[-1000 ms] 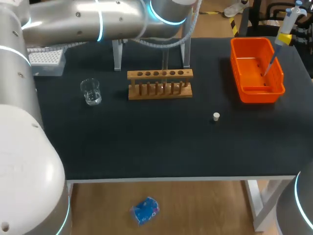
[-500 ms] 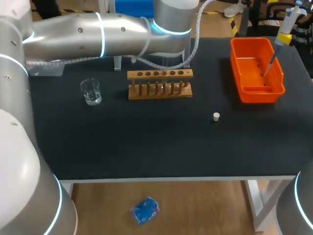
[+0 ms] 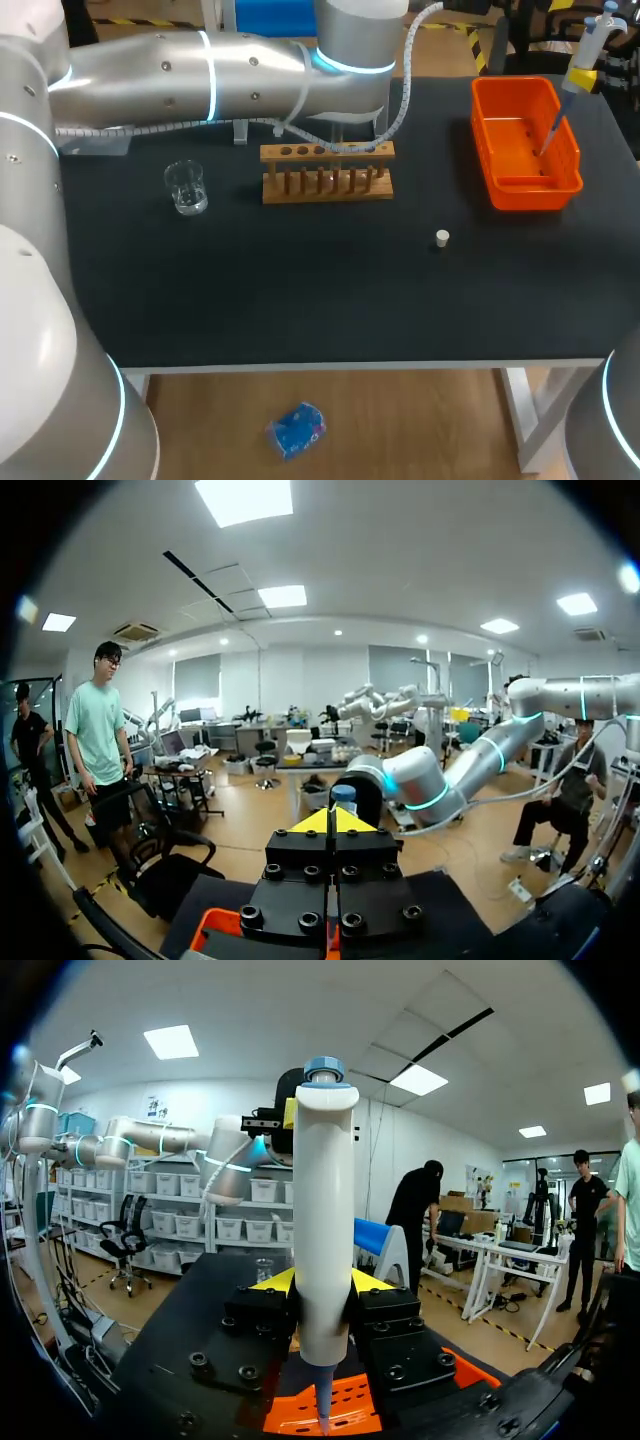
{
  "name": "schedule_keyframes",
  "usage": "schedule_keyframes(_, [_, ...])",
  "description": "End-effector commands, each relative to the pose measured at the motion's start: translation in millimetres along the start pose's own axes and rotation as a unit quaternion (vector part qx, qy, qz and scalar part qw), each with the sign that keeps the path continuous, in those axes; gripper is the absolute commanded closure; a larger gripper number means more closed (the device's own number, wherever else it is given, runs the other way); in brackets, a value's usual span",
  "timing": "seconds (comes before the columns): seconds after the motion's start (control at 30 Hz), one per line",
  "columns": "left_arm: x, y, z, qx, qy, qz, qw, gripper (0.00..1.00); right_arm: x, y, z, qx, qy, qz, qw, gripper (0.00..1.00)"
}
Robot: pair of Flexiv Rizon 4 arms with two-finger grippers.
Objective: Invert the test tube, pick up the pipette, mount the tip to pipette, aspirate from beaker and dispense into the tube, eject the tip, return the pipette, and cap with the stopper.
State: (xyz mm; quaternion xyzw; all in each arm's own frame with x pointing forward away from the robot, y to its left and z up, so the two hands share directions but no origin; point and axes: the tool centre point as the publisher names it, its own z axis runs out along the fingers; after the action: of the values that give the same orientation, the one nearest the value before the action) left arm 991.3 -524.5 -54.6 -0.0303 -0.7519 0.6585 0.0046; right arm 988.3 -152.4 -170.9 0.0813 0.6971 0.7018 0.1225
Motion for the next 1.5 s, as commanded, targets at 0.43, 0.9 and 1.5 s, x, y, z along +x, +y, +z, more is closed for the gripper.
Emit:
schedule_keyframes(0.43, [4.4,13.5,25.6,0.043,0.012,-0.005,0.999,1.00,-1.2,0.0,-0.9,0.000,0.002,0.000,1.000,1.00])
schedule_keyframes(0.9, [1.7,11.8,29.0,0.048,0.018,0.001,0.999,1.00,-1.2,0.0,-0.9,0.000,0.002,0.000,1.000,1.00])
schedule_keyframes(1.5, [3.4,16.4,33.7,0.056,0.020,-0.001,0.998,1.00,-1.2,0.0,-0.9,0.000,0.002,0.000,1.000,1.00])
